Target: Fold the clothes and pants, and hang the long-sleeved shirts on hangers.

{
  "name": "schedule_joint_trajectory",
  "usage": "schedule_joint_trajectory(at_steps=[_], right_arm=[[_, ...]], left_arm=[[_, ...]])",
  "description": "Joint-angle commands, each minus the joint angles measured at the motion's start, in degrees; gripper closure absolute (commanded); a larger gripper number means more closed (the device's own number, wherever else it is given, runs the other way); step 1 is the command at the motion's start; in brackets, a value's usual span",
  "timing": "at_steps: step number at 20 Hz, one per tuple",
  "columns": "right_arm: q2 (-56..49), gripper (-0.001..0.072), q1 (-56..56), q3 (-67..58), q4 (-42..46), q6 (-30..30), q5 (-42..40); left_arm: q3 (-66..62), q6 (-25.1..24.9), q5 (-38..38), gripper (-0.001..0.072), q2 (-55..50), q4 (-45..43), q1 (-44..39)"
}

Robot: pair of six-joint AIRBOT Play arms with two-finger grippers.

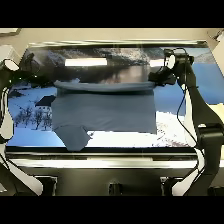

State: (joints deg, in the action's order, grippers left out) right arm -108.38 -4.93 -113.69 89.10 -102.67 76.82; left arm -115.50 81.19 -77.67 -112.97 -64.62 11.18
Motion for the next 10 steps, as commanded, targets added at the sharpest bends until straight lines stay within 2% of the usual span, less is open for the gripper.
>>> schedule_joint_trajectory(at_steps=[1,5,10], right_arm=[[0.0,0.0690,0.0,1.0,-1.0,0.0,8.0],[-2.9,0.0690,0.0,1.2,-1.4,0.0,7.1],[-6.3,0.0690,0.0,1.2,-1.3,0.0,8.3]], left_arm=[[1.8,1.6,-6.1,0.0694,0.4,-1.2,0.0],[3.0,1.9,-6.6,0.0694,-0.3,-7.3,-1.3],[3.0,1.7,-7.0,0.0694,-2.4,-7.9,-3.1]])
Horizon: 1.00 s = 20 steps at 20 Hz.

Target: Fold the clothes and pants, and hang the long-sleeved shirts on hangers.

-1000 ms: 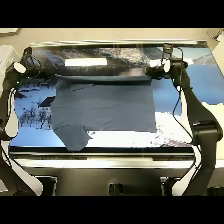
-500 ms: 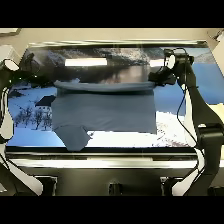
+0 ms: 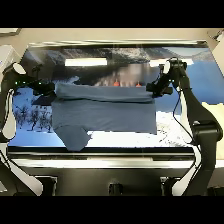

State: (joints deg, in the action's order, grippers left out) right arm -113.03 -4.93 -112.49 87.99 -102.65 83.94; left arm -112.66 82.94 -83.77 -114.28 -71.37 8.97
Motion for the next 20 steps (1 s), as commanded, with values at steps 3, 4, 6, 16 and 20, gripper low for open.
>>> schedule_joint_trajectory(at_steps=[3,4,6,16,20], right_arm=[[-3.0,0.0684,0.0,0.0,-0.2,0.0,1.2],[-3.3,0.0632,0.0,0.0,-0.2,0.0,1.3],[-3.5,0.0256,0.0,0.0,0.2,0.1,1.5],[10.8,0.0183,14.0,1.9,-11.9,16.2,8.0],[19.1,0.0184,22.2,13.8,-26.8,23.1,6.4]], left_arm=[[0.1,0.0,-1.1,0.0693,-2.3,-1.2,-2.0],[0.1,0.0,-1.0,0.0693,-2.5,-1.2,-2.3],[-0.2,0.9,-0.6,0.0598,-2.5,-1.4,-2.2],[4.0,5.1,-10.2,0.0243,14.2,-4.7,8.4],[30.4,3.3,-5.4,0.0244,30.7,-1.6,14.3]])
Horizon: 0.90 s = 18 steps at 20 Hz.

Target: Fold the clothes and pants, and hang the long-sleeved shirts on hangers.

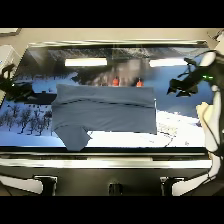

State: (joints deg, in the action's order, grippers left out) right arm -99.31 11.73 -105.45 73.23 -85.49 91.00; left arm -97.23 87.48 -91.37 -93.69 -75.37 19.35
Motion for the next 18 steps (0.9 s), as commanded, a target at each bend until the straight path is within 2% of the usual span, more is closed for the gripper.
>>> schedule_joint_trajectory(at_steps=[1,4,9,12,18], right_arm=[[7.1,0.0184,7.3,10.3,-16.7,7.8,-1.4],[10.2,0.0184,10.4,16.1,-25.5,10.3,-2.6],[11.8,0.0184,10.6,16.3,-27.4,10.3,-2.1],[13.4,0.0185,10.6,16.3,-27.3,10.3,-1.8],[15.0,0.0185,10.6,16.3,-27.3,10.3,-2.0]], left_arm=[[22.9,-3.3,4.2,0.0244,14.5,6.9,5.7],[42.7,-10.4,9.1,0.0244,24.2,19.3,9.9],[63.6,-19.9,15.5,0.0244,28.4,28.5,12.4],[69.3,-23.2,18.1,0.0244,28.4,29.8,12.4],[71.3,-24.5,22.1,0.0245,28.4,31.3,12.3]])
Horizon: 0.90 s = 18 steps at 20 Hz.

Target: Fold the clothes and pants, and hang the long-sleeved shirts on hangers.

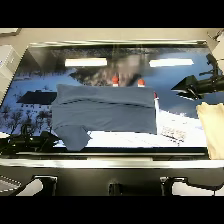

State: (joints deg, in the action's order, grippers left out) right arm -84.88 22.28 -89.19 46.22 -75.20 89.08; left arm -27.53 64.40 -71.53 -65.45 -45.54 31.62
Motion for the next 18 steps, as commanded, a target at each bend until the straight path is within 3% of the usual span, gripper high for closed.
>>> schedule_joint_trajectory(at_steps=[1,12,13,15,16,18], right_arm=[[0.5,0.0185,0.0,0.0,-0.3,-0.2,0.0],[0.7,0.0185,0.0,0.0,-0.1,-0.1,-0.1],[0.7,0.0184,0.0,0.0,0.1,0.0,-0.1],[0.7,0.0184,0.0,0.0,0.3,0.5,-0.6],[0.7,0.0184,0.0,0.2,0.7,0.8,-0.7],[0.7,0.0185,0.6,2.3,2.2,1.0,-0.7]], left_arm=[[1.6,-1.4,2.7,0.0245,0.2,1.8,0.1],[1.6,-1.3,7.8,0.0254,-4.9,8.4,-9.3],[1.6,-1.3,8.1,0.0294,-4.9,9.1,-9.4],[1.6,-1.4,8.6,0.0583,-4.9,9.4,-9.4],[1.6,-1.4,8.6,0.0670,-4.9,9.4,-9.4],[1.6,-1.4,8.6,0.0691,-4.8,9.4,-9.4]])
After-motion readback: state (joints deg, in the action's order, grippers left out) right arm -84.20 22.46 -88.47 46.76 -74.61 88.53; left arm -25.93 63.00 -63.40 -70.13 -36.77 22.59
